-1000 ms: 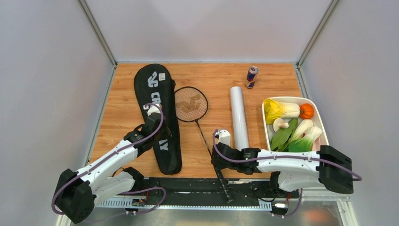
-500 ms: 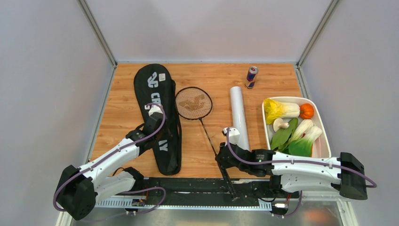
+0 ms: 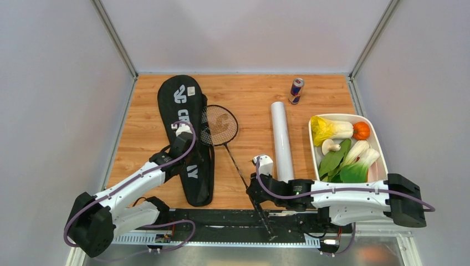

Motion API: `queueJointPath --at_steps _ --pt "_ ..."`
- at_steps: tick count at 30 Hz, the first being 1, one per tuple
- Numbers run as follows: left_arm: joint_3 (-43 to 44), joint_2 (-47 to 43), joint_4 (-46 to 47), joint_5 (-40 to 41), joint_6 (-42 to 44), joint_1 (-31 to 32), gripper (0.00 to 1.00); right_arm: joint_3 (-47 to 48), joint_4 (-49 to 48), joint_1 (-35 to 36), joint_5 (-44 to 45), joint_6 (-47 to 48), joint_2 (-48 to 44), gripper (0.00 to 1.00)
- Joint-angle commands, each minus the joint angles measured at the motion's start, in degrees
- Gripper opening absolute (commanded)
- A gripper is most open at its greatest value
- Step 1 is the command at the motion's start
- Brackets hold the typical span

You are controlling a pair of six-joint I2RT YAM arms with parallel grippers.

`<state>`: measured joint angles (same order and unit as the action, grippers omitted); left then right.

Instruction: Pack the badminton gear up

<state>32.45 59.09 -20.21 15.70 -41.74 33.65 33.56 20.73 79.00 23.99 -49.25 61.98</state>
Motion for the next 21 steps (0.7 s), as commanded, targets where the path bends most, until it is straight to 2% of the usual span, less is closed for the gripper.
queueJointPath --at_steps 1,6,10,16,21 --pt "2.42 -0.04 3.11 -1.33 -0.90 -0.16 0.00 -0.45 -10.84 0.45 0.52 2.24 2.69 0.00" --pt "2.07 -0.15 3.85 -2.75 -1.57 -0.16 0.00 2.51 -16.92 0.45 3.13 4.41 8.93 0.00" --pt "1.17 -0.64 4.25 -4.30 -2.15 -0.16 0.00 8.32 -20.03 0.13 6.68 6.82 15.59 0.00" --pt "0.04 -2.25 4.08 -5.86 -2.66 -0.14 0.00 19.62 -22.69 -2.98 4.09 11.88 26.52 0.00" --pt "-1.57 -3.30 4.79 -7.36 -3.52 -0.16 0.00 25.02 -24.91 -6.44 0.61 13.48 32.33 0.00"
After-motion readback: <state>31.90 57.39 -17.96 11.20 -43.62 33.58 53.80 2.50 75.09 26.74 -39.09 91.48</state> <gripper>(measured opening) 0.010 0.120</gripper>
